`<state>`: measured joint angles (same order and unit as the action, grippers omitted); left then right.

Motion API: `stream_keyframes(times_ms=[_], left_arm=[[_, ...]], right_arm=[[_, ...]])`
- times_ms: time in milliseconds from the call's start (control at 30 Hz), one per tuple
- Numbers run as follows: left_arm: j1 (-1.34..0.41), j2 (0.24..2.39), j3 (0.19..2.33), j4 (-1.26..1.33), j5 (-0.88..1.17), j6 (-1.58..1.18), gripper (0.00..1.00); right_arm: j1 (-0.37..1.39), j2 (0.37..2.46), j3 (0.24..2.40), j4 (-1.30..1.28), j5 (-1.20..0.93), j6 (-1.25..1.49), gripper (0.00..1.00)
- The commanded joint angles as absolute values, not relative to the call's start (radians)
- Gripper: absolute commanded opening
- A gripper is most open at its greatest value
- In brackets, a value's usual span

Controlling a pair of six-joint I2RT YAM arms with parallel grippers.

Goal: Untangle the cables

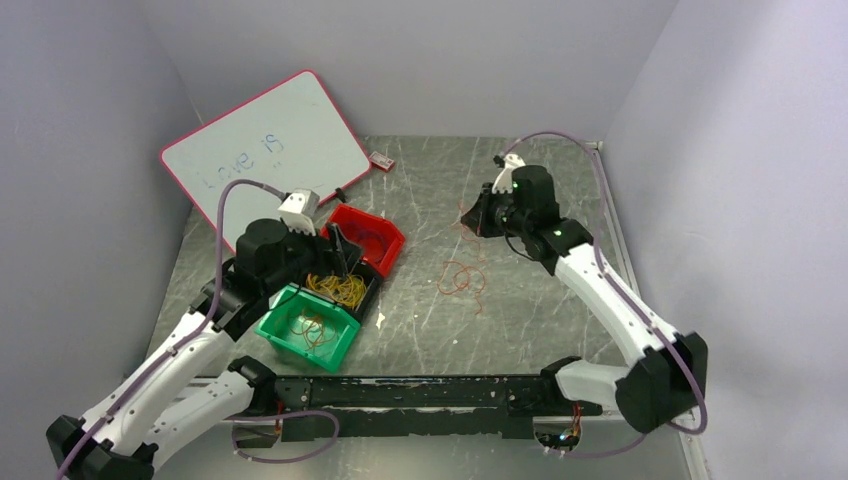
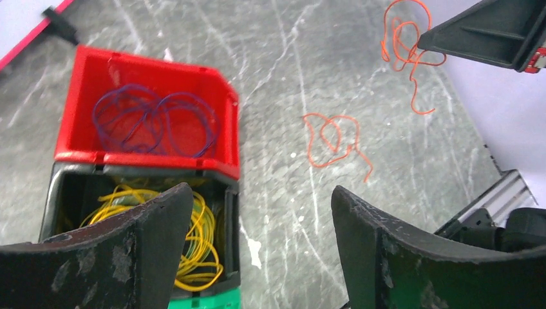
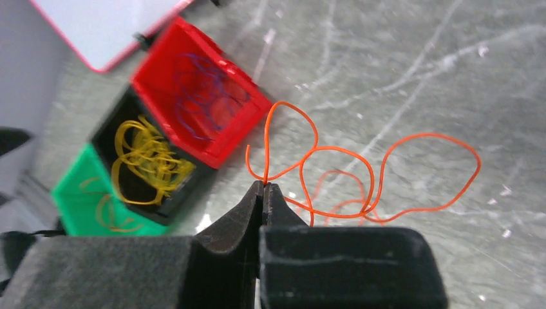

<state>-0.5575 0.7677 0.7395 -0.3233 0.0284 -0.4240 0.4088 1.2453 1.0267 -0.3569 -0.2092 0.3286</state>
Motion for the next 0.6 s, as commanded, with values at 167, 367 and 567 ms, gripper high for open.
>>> stream_keyframes(times_ms=[167, 367, 567], left_arm=[[-0.553, 0.869, 0.824, -0.057, 0.219, -0.377, 0.84], [-0.553, 0.858, 0.833, -0.059, 0.226, -0.381, 0.84], [-0.553, 0.832, 0.804, -0.013, 0.282, -0.407, 0.84]], right_arm=[[0.404, 1.085, 1.141, -0.322, -0.345, 0.459, 0.0], [0.404, 1.074, 1.18, -0.329, -0.391, 0.468, 0.0], [0.405, 1.04, 1.124, -0.198, -0.463, 0.572, 0.0]])
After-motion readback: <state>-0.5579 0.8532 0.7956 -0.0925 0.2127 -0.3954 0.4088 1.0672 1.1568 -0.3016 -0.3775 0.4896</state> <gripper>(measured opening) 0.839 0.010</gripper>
